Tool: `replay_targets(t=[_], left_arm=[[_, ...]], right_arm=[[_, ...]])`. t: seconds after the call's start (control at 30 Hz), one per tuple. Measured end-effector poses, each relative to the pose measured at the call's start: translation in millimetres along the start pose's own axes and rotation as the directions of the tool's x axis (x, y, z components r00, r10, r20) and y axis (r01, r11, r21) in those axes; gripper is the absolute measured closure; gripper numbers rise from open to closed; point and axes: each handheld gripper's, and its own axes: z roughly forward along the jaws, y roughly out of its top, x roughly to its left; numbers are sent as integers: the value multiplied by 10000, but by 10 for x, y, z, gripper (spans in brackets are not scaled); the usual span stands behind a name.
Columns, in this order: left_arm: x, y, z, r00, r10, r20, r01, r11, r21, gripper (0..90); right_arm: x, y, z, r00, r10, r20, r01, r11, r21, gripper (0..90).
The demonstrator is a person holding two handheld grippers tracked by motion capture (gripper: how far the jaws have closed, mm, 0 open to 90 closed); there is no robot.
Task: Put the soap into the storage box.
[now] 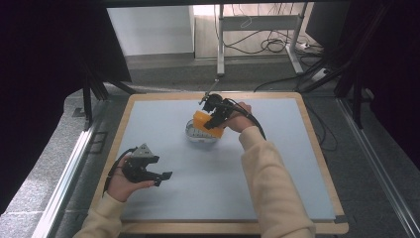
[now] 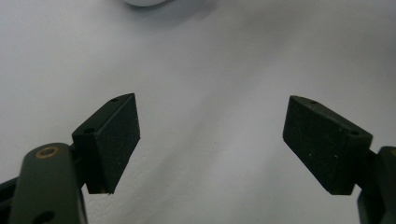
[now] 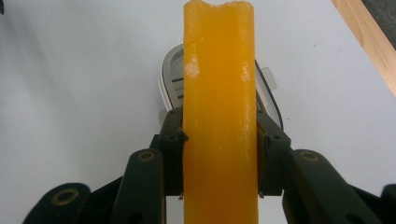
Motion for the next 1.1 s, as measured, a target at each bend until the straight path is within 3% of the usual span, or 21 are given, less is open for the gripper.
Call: replay_targets(t=[0.33,0.77,1.1], left_arm=[[5,-2,2,10000,-2,9,2,10000,-18,188],[7,-6,17,10000,-11,-8,11,10000,12,188],[3,-4,21,10000,47,-11,-47,10000,27,188]], right_arm=[[-59,55,50,9999,-83,-114,81,9998,-161,617],[-140,135,188,9989,-383,-261,385,9992,55,617],[-189,172,350,9953,-730,-643,747,9969,247,617]])
